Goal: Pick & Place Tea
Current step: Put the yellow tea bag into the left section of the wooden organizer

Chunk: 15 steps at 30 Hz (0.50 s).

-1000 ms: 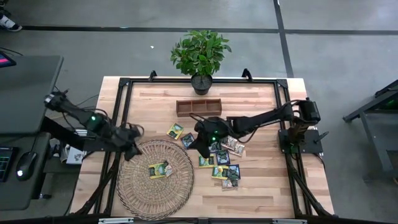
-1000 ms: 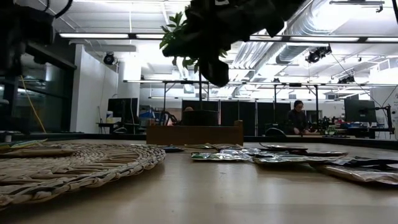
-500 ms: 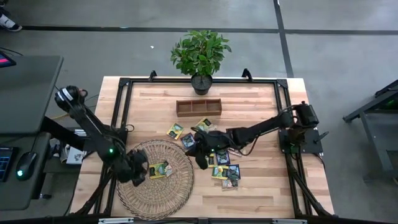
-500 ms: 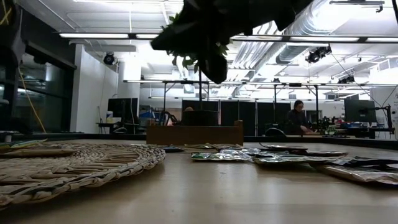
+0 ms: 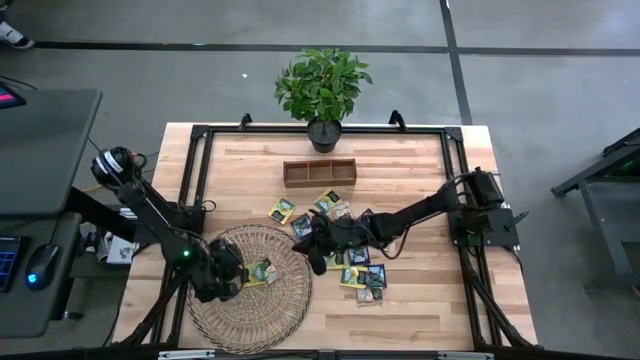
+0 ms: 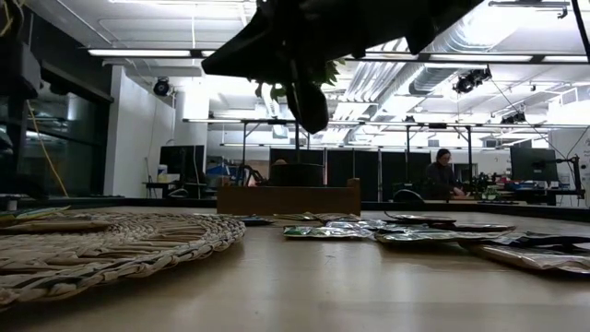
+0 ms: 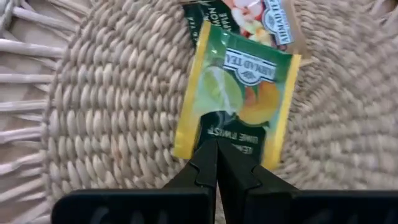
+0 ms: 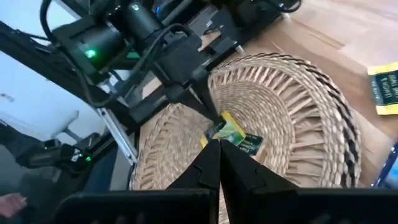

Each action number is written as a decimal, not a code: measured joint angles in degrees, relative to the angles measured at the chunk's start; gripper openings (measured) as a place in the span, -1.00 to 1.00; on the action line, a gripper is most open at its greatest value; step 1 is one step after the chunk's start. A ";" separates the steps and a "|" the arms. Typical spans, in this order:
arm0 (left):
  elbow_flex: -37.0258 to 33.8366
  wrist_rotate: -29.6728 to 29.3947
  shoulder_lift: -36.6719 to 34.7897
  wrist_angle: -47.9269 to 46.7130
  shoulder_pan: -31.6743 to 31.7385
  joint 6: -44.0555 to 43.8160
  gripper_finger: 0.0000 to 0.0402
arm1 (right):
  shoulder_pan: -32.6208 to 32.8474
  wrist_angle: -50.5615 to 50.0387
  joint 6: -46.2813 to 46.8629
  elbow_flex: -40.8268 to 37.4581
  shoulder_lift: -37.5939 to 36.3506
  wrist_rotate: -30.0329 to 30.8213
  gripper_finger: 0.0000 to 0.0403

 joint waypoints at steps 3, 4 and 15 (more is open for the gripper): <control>0.02 -0.22 1.67 0.26 -0.02 1.12 -1.00 | 0.14 1.21 0.10 0.14 0.02 0.83 -0.99; 0.10 -0.45 2.07 0.49 -0.02 1.24 -1.00 | 0.22 1.00 0.11 0.63 0.03 1.24 -0.99; 0.15 -1.66 4.77 0.78 -0.02 1.28 -1.00 | -1.19 -6.95 4.21 11.74 6.90 -0.92 -0.91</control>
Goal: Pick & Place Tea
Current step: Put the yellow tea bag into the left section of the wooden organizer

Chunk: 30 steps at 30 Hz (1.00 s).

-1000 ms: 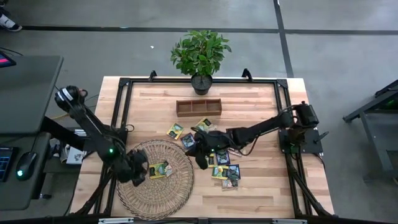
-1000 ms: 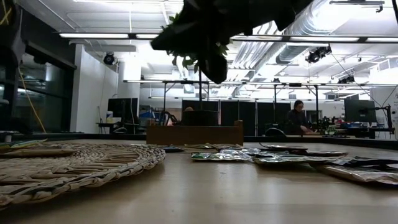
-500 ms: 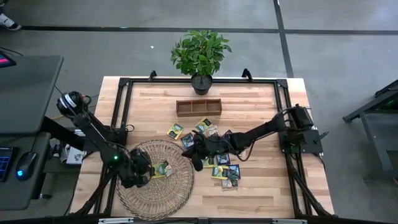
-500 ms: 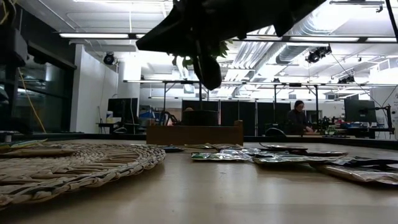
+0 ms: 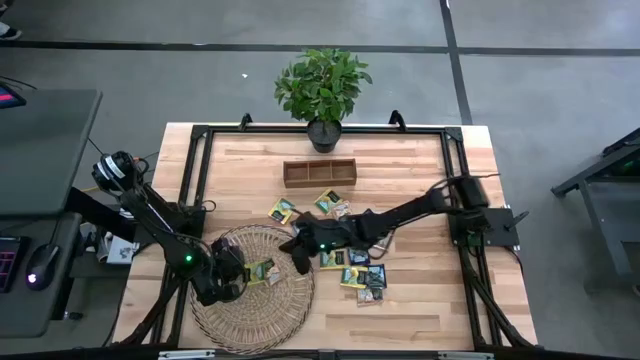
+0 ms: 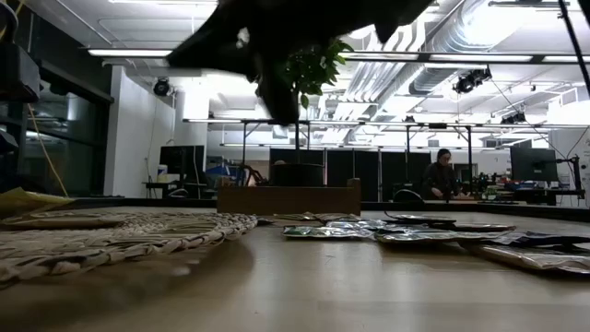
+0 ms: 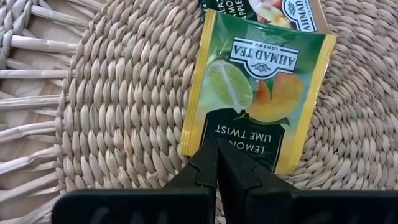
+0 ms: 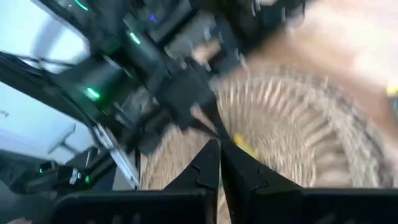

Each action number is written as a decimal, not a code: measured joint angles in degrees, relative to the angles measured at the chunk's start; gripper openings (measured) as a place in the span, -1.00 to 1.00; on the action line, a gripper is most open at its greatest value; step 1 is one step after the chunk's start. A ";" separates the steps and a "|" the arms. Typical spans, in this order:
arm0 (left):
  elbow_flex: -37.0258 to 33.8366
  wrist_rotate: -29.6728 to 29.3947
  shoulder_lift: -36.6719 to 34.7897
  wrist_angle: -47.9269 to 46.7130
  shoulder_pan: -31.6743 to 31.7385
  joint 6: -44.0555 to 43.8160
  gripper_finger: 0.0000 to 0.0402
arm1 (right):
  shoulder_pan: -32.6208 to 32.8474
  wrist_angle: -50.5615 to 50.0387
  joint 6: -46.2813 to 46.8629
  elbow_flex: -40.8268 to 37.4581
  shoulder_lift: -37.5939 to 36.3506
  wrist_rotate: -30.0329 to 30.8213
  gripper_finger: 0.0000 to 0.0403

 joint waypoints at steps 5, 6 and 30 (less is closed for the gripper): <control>-0.04 -0.06 0.04 -0.11 0.00 0.00 -1.00 | -1.91 0.06 8.18 5.75 7.73 -8.58 -0.66; -0.04 -0.17 0.04 -0.16 0.00 0.00 -1.00 | -2.25 -0.02 9.87 6.99 9.21 -10.05 -0.59; -0.17 -1.73 0.15 -0.18 0.04 -0.15 -1.00 | -2.36 -10.93 27.53 23.97 23.35 -17.36 -0.06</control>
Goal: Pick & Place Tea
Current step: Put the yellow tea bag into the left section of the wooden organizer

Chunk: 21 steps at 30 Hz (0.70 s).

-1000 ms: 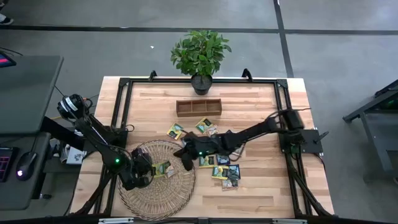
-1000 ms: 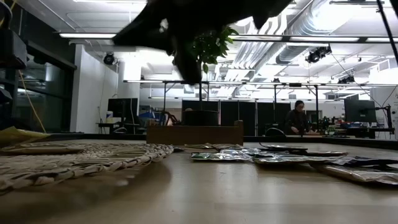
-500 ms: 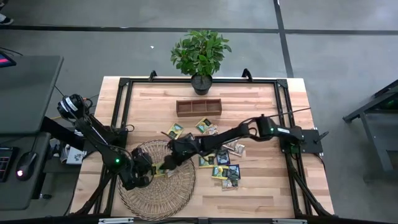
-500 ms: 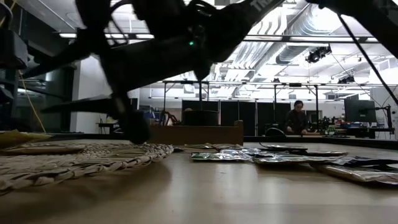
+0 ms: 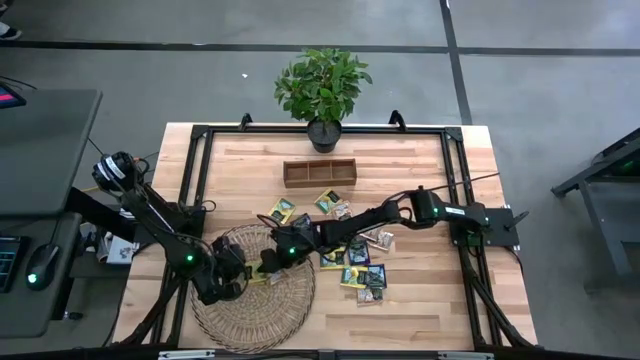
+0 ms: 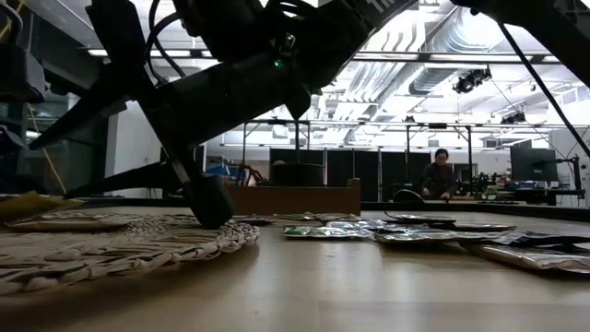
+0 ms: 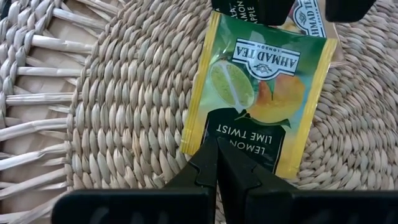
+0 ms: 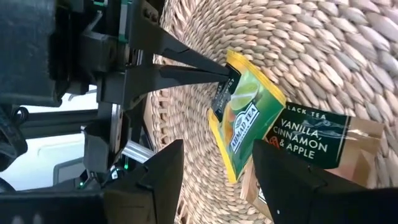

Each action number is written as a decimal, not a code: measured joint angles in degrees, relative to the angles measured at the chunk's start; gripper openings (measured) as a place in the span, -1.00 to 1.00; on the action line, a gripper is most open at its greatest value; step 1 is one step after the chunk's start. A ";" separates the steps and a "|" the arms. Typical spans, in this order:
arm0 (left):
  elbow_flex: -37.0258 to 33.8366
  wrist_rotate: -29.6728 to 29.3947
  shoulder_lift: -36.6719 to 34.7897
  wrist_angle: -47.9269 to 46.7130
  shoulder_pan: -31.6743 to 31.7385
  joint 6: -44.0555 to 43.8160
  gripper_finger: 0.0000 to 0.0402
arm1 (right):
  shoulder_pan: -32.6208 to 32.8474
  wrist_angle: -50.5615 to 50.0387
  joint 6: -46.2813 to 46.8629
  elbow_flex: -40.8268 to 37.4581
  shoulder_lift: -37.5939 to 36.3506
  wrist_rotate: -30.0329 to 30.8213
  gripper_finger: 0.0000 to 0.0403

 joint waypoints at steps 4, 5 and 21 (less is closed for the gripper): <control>-0.02 -0.55 0.00 0.16 0.02 0.00 -1.00 | 0.00 -2.44 -0.10 0.02 -0.06 0.09 -0.06; -0.02 -0.82 0.00 0.18 0.02 0.00 -1.00 | 0.00 -3.13 -0.12 0.04 -0.08 0.07 -0.06; -0.11 -2.30 0.04 0.46 0.00 -0.09 -1.00 | -0.26 -8.37 1.12 -0.07 -0.13 3.35 -0.06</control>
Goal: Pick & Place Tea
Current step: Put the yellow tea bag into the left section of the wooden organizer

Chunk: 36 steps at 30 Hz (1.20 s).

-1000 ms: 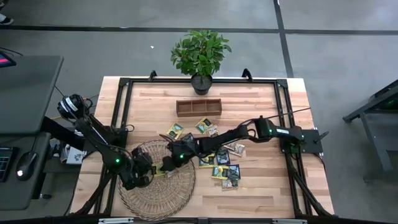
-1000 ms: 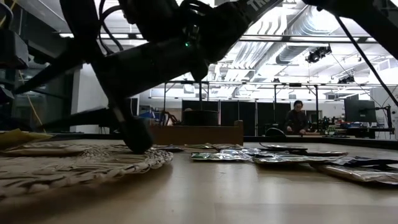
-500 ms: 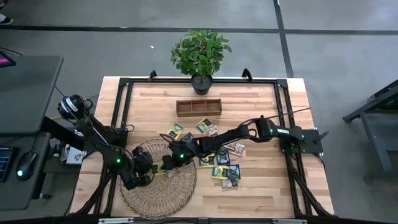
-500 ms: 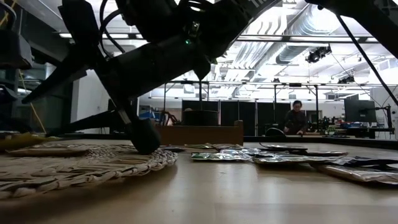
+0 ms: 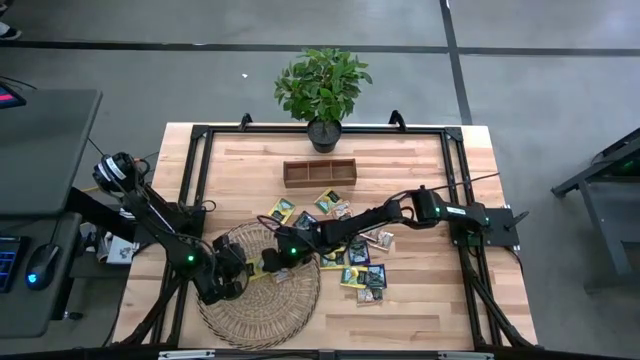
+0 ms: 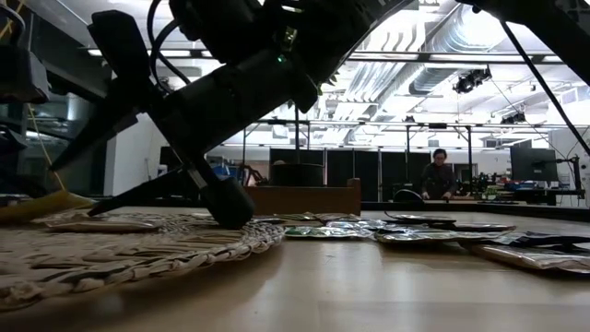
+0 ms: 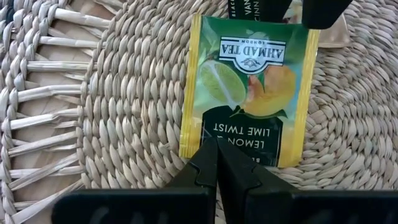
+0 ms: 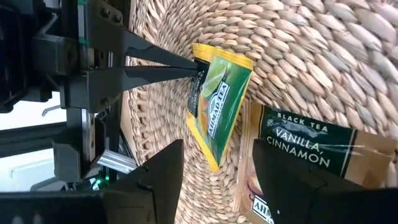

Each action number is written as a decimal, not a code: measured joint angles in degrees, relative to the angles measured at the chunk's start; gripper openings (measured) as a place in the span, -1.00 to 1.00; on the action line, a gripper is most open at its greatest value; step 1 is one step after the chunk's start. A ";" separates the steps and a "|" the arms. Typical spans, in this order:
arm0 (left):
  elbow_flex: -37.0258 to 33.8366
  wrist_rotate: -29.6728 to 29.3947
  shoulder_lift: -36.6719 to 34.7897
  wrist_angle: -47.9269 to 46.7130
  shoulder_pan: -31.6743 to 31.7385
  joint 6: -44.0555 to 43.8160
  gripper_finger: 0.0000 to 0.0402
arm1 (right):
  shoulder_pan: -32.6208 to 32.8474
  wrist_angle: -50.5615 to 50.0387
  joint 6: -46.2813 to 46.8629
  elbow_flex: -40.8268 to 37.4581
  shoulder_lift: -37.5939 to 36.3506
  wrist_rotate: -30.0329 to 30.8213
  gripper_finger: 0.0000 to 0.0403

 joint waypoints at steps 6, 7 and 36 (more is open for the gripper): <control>0.00 -0.27 0.00 0.32 0.00 0.00 -1.00 | -0.02 0.07 0.28 -0.04 0.07 0.49 -0.09; 0.00 -0.31 0.00 0.33 0.00 0.00 -1.00 | -0.02 0.09 0.28 -0.07 0.07 0.50 -0.11; 0.02 -0.66 -0.02 0.61 -0.02 0.03 -1.00 | -0.07 4.05 -3.37 -0.17 0.35 2.74 -0.17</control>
